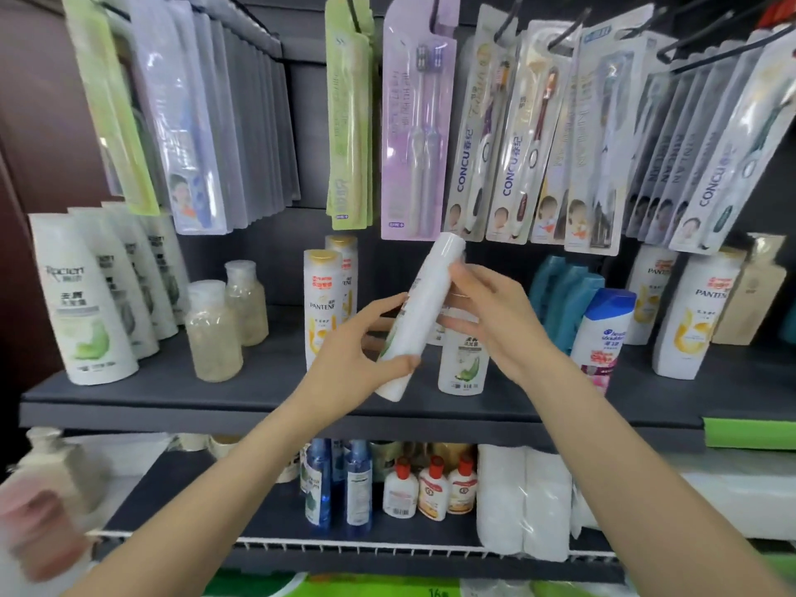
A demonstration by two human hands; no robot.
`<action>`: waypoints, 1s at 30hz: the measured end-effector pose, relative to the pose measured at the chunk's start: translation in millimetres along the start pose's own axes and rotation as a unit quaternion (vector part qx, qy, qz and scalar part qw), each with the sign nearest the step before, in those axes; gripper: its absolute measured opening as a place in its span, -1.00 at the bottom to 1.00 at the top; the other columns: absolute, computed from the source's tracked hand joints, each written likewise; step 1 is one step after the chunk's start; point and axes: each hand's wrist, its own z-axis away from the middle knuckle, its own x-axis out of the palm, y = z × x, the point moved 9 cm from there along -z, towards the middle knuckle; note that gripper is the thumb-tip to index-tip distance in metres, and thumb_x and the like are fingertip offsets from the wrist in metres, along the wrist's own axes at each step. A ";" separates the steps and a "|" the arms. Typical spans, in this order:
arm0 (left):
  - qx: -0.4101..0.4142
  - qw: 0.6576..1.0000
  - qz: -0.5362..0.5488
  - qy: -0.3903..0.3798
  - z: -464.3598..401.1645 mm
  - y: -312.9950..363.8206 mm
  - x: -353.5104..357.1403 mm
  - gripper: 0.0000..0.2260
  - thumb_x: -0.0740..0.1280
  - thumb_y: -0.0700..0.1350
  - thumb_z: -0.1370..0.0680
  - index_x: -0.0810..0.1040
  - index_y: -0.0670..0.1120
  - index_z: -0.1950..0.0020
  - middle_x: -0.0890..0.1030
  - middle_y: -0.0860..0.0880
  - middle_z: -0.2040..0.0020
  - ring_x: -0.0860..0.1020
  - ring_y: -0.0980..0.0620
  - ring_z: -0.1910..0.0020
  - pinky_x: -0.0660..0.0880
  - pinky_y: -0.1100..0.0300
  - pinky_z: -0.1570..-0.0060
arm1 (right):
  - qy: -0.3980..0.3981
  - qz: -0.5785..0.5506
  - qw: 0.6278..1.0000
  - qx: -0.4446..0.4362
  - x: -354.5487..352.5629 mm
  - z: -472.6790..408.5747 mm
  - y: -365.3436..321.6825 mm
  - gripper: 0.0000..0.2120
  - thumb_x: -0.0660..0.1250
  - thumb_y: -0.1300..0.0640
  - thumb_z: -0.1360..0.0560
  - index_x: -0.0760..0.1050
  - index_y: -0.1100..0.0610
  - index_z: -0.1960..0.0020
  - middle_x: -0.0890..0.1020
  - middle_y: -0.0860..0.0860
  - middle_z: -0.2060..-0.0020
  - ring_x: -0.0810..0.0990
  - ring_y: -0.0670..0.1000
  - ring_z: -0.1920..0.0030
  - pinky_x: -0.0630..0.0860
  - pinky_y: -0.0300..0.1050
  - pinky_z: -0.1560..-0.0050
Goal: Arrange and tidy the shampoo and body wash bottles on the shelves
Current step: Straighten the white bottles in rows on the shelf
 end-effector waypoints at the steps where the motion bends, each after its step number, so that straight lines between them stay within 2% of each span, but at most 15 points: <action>1: -0.001 1.000 0.023 -0.011 1.0 0.2 -1.9 -0.45 0.42 -0.19 -0.45 0.36 0.20 -0.34 0.56 0.13 -0.11 0.52 0.26 -0.03 0.43 0.51 0.10 | -0.033 -0.019 0.999 0.014 10.1 1.4 3.8 -0.72 0.27 0.06 -0.56 0.51 0.17 -0.21 0.63 0.11 -0.08 0.64 0.03 -0.08 0.62 -0.03 0.00; 3: -0.015 0.997 0.067 -0.034 3.7 -0.7 -2.6 -0.52 0.36 -0.24 -0.49 0.40 0.21 -0.29 0.59 0.13 -0.07 0.54 0.27 -0.03 0.47 0.43 0.04 | -0.055 -0.043 0.997 0.026 22.0 2.1 7.8 -0.74 0.28 0.06 -0.56 0.50 0.13 -0.20 0.62 0.09 -0.08 0.64 0.02 -0.05 0.61 0.00 0.00; 5: -0.055 0.989 0.130 -0.051 7.5 -7.0 -2.1 -0.59 0.29 -0.25 -0.53 0.45 0.22 -0.24 0.63 0.10 -0.03 0.58 0.18 -0.04 0.54 0.26 0.01 | -0.026 -0.039 0.998 0.032 24.0 0.4 7.8 -0.70 0.34 0.04 -0.51 0.50 0.16 -0.19 0.62 0.09 -0.03 0.64 0.03 -0.02 0.62 0.02 0.03; 7: -0.100 0.976 0.184 -0.058 11.0 -14.0 -3.4 -0.65 0.23 -0.24 -0.57 0.50 0.17 -0.20 0.66 0.08 0.00 0.62 0.07 -0.02 0.59 0.13 0.09 | 0.020 -0.004 0.999 0.046 20.7 -0.8 8.4 -0.62 0.41 -0.01 -0.45 0.50 0.19 -0.18 0.63 0.10 -0.02 0.65 0.03 0.00 0.64 0.00 0.11; 10: -0.141 0.972 0.181 -0.055 13.3 -19.1 -11.1 -0.74 0.23 -0.21 -0.58 0.54 0.08 -0.18 0.68 0.04 0.00 0.65 0.05 0.02 0.62 0.07 0.15 | 0.058 0.043 0.996 0.049 20.0 -1.5 7.5 -0.64 0.44 -0.01 -0.43 0.53 0.21 -0.08 0.66 0.04 0.11 0.67 -0.04 0.14 0.62 -0.13 0.34; 13: -0.153 0.971 0.172 -0.057 14.0 -21.7 -17.0 -0.78 0.29 -0.18 -0.55 0.56 0.02 -0.17 0.69 0.02 0.01 0.66 0.06 0.05 0.62 0.13 0.21 | 0.071 0.062 0.995 0.037 23.6 -2.3 7.3 -0.66 0.43 0.01 -0.44 0.53 0.24 -0.07 0.66 0.03 0.14 0.67 -0.07 0.20 0.58 -0.19 0.42; 18: -0.165 0.959 0.224 -0.063 18.1 -27.3 -23.7 -0.79 0.22 -0.17 -0.58 0.57 0.02 -0.14 0.68 0.01 -0.03 0.65 0.05 0.00 0.61 0.14 0.20 | 0.038 0.033 0.998 0.032 29.0 -1.4 9.4 -0.74 0.34 0.09 -0.52 0.55 0.25 -0.11 0.67 0.05 0.10 0.68 -0.05 0.18 0.61 -0.13 0.33; 23: -0.162 0.958 0.227 -0.067 19.5 -32.1 -24.6 -0.77 0.22 -0.18 -0.58 0.57 0.05 -0.15 0.67 0.02 -0.05 0.64 0.05 -0.03 0.62 0.12 0.13 | 0.029 0.033 0.999 0.032 30.0 0.3 10.4 -0.77 0.33 0.14 -0.53 0.56 0.24 -0.13 0.68 0.05 0.07 0.69 -0.05 0.17 0.63 -0.12 0.29; 25: -0.147 0.964 0.215 -0.060 18.1 -30.0 -25.4 -0.77 0.23 -0.18 -0.58 0.56 0.05 -0.16 0.68 0.04 -0.03 0.65 0.07 0.00 0.61 0.16 0.17 | 0.026 0.037 0.998 0.033 31.9 1.1 9.1 -0.76 0.32 0.13 -0.54 0.55 0.22 -0.14 0.68 0.04 0.07 0.68 -0.03 0.13 0.65 -0.07 0.24; 28: -0.098 0.983 0.154 -0.018 13.4 -23.3 -29.8 -0.73 0.28 -0.19 -0.56 0.55 0.09 -0.18 0.68 0.08 0.01 0.65 0.12 0.02 0.59 0.20 0.14 | -0.003 0.085 0.995 0.047 42.7 3.0 8.3 -0.69 0.36 0.01 -0.50 0.54 0.17 -0.17 0.66 0.03 0.01 0.66 0.01 0.01 0.66 0.06 0.11; 30: -0.030 0.999 0.034 0.015 10.5 -11.1 -31.5 -0.69 0.33 -0.18 -0.53 0.53 0.12 -0.23 0.66 0.19 0.03 0.62 0.20 0.03 0.58 0.20 0.01 | -0.014 0.111 0.992 0.060 50.6 4.1 9.8 -0.62 0.41 -0.08 -0.44 0.51 0.11 -0.15 0.65 0.00 0.01 0.64 -0.01 0.00 0.65 0.08 0.07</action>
